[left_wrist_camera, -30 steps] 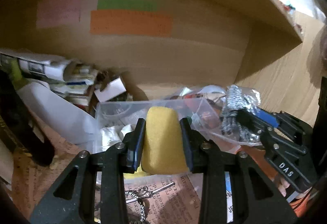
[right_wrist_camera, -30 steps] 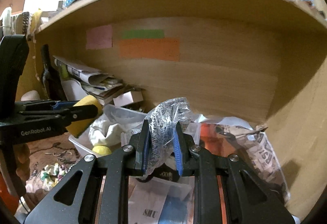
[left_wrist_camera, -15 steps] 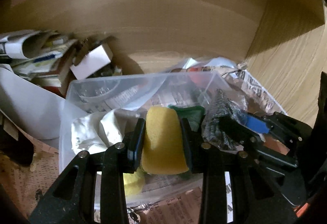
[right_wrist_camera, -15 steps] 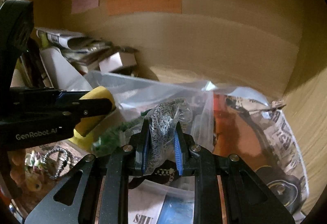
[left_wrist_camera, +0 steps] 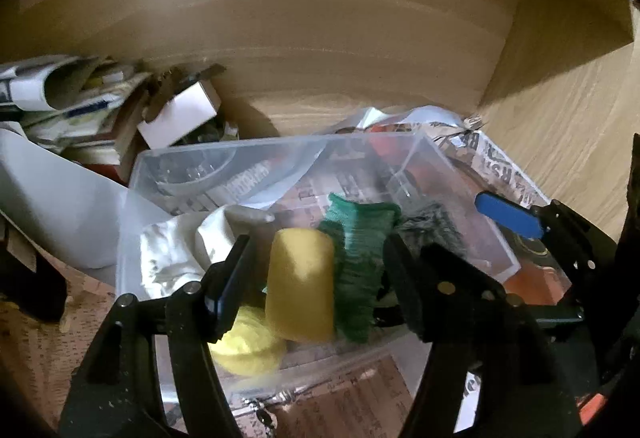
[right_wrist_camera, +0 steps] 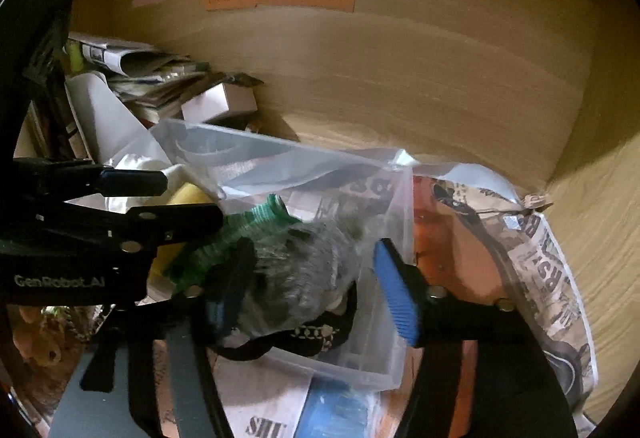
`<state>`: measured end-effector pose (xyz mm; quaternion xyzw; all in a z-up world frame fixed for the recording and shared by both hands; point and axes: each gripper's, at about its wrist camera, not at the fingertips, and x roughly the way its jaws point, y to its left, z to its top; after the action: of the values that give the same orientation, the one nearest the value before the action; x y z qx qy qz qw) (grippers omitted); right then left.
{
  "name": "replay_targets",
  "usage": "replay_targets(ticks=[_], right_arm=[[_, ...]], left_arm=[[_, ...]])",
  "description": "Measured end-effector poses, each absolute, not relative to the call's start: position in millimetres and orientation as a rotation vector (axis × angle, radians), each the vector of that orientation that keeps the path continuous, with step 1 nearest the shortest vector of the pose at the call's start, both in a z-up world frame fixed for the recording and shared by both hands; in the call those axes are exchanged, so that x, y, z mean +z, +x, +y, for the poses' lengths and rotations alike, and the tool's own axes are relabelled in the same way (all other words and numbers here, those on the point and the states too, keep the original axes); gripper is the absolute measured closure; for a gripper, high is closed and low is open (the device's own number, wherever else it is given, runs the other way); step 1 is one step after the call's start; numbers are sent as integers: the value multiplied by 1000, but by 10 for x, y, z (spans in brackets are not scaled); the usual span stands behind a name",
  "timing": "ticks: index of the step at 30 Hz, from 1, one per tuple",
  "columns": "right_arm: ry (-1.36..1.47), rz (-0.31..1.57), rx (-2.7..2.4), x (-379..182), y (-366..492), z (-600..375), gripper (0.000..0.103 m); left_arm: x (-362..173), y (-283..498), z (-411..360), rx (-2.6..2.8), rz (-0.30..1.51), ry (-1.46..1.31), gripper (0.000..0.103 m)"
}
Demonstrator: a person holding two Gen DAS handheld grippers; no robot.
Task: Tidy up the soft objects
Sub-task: 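Release the sponge into the clear box with the left tool while the right tool releases the pouch there, then grasp the floral scrunchie with the left tool while the right tool grasps the beaded bracelet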
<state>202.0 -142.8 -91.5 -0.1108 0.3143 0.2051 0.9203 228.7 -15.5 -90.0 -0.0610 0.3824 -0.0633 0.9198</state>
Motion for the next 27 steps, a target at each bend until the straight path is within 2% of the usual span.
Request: replay_targets(ticks=[5, 11, 13, 15, 20, 27], right_arm=[[-232, 609, 416, -785, 1927, -1445, 38], [-198, 516, 424, -515, 1692, -1507, 27], [-185, 481, 432, -414, 1589, -1512, 22], [-172, 440, 444, -312, 1467, -1514, 19], [-164, 388, 483, -182, 1235, -1460, 13], [-147, 421, 546, -318, 1058, -1296, 10]], left_arm=[[-664, 2035, -93, -116, 716, -120, 34], [-358, 1622, 37, -72, 601, -103, 19], [-253, 1446, 117, -47, 556, -98, 8], [-190, 1292, 194, -25, 522, -95, 4], [-156, 943, 352, 22, 488, -68, 1], [-447, 686, 539, 62, 574, -71, 1]])
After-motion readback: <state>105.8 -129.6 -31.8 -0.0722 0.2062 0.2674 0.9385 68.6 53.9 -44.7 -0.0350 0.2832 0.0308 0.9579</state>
